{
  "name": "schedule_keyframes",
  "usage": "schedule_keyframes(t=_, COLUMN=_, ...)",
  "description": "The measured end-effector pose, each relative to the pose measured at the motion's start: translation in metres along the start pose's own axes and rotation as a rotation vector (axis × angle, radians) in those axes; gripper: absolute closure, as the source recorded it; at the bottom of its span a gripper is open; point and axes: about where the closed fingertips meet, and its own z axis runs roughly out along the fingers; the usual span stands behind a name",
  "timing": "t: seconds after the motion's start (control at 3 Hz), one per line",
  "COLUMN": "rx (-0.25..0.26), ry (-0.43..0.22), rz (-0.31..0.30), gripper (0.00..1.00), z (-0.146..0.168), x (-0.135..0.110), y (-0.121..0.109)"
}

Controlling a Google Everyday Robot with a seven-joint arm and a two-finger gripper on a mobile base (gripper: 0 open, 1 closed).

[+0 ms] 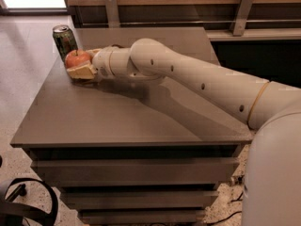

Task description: Move apple near green can

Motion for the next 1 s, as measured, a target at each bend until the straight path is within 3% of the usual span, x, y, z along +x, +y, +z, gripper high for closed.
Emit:
schedule_keyframes(t=0.33, rx=0.047, ry=0.029, rz=0.0, gripper=1.0, z=0.0084, x=0.0189, y=-0.0154)
schedule_keyframes(t=1.0, rx=0.049, ry=0.032, rz=0.0, gripper=0.58, z=0.0112, x=0.0205, y=-0.0149)
